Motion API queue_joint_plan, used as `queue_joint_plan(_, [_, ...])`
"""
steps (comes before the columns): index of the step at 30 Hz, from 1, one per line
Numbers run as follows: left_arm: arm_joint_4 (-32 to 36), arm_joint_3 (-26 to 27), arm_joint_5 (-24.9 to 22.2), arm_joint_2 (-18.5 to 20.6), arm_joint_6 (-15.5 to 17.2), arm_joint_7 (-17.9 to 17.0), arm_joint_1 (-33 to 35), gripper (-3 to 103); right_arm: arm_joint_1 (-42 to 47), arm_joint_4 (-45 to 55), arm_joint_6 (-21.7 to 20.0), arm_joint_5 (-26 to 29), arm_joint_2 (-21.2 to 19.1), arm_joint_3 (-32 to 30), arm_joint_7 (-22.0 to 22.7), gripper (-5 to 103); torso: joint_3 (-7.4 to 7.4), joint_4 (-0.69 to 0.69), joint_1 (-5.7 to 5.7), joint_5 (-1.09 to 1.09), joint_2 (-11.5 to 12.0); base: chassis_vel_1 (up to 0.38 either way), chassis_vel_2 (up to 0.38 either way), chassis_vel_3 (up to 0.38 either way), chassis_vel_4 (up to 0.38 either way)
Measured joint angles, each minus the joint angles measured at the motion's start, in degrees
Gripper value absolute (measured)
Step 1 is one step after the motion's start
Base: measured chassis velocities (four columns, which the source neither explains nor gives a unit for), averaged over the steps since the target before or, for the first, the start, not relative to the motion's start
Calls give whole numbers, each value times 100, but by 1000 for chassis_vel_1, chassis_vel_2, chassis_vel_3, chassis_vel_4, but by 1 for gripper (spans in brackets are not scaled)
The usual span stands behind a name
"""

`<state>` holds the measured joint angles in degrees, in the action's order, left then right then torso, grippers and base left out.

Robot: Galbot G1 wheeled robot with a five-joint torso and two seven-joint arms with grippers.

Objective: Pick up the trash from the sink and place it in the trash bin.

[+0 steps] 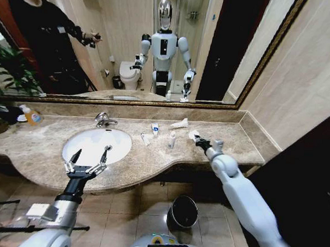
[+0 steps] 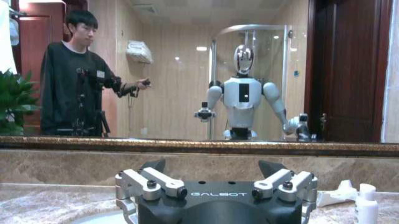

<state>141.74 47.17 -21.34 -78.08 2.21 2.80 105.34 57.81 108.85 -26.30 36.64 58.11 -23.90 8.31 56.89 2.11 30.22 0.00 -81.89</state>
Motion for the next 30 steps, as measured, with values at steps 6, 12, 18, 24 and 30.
queue_joint_plan(6, [0,0,0,-1,0,0,0,100,1880,1575,-235,816,-488,-1393,221,0,0,0,1,2,0,0,0,0,0])
queue_joint_plan(12, [0,1,0,-1,0,-1,1,100,3453,2471,-297,1022,-298,-2378,-163,0,0,1,0,-2,0,0,0,0,0])
queue_joint_plan(18, [0,0,0,0,0,2,0,100,4945,2793,-61,260,293,-2538,-962,0,0,-3,-1,-1,-1,0,0,0,0])
queue_joint_plan(24, [-1,0,0,-1,0,0,0,100,4619,1430,212,-1340,967,-1470,-1475,0,0,1,0,1,0,0,0,0,0])
queue_joint_plan(30, [0,0,0,-1,0,2,1,100,3749,-626,911,-2447,1335,-882,-1499,0,1,0,1,-1,1,0,0,0,0])
